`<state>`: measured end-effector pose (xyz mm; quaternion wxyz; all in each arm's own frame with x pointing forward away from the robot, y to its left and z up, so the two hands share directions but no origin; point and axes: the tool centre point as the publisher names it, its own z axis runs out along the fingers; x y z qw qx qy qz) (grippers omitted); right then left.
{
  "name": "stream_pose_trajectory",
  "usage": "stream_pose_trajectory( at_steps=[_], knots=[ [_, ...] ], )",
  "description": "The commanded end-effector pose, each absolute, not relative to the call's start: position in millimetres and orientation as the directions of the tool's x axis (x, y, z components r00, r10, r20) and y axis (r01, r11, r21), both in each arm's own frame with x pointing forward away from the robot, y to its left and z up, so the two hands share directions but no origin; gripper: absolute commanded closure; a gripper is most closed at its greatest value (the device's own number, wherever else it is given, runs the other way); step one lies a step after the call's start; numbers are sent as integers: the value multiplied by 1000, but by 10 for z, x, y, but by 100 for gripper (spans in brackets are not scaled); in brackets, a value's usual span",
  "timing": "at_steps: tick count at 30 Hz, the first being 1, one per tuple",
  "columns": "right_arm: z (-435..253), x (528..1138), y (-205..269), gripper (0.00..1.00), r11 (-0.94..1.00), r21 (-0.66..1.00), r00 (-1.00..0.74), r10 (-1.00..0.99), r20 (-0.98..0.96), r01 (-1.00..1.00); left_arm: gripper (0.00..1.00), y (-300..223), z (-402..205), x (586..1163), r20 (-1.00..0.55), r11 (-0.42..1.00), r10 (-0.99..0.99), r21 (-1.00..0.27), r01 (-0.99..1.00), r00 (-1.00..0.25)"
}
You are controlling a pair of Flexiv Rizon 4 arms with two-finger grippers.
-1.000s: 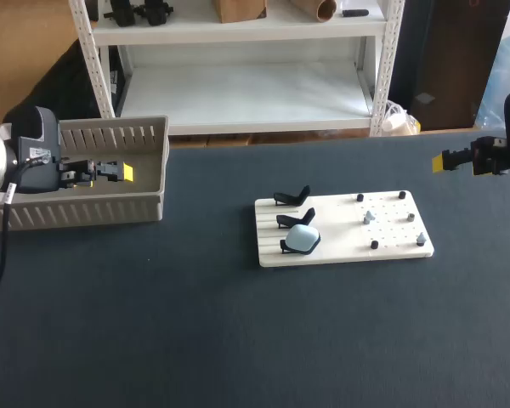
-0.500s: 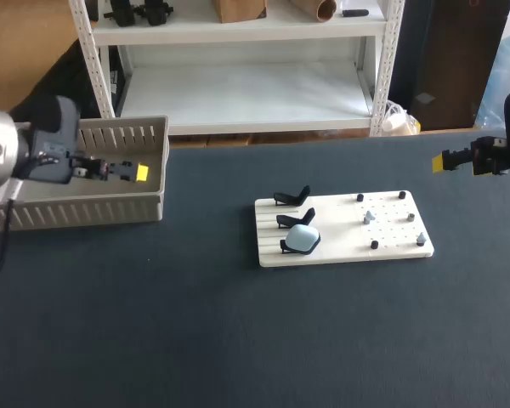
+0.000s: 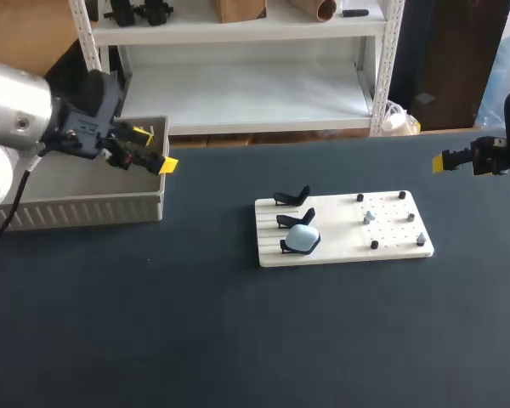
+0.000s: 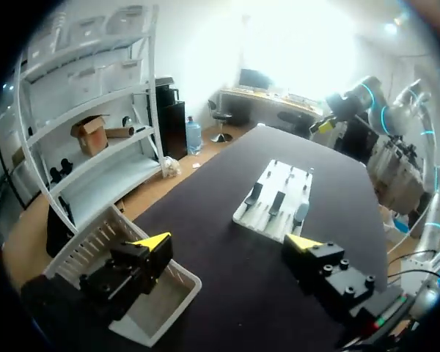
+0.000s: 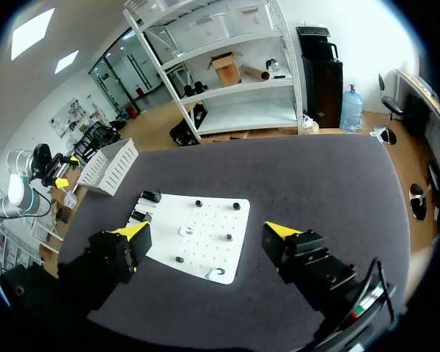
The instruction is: Pick up each earbud case from the left stands, insert the matching earbuds, close the lid, and place the case in the box.
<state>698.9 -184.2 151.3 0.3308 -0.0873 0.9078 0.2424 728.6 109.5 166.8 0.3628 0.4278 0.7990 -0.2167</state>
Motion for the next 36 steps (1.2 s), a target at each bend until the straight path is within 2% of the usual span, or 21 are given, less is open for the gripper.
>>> stream_pose_trajectory(
  at_steps=[1,10,19,36],
  knots=[
    [1506,6999,-1853,0,864,386,-766,0,-643,-323,0,874,1636,7463,-742,464,595,5,886,-307],
    [1506,6999,-1853,0,864,386,-766,0,-643,-323,0,414,1391,7370,-737,332,652,66,941,-178],
    [1506,6999,-1853,0,864,386,-766,0,-643,-323,0,123,1113,7296,-746,320,644,63,945,-169],
    [1506,6999,-1853,0,864,386,-766,0,-643,-323,0,-184,720,6806,-777,183,619,-4,983,-118]
  ],
)
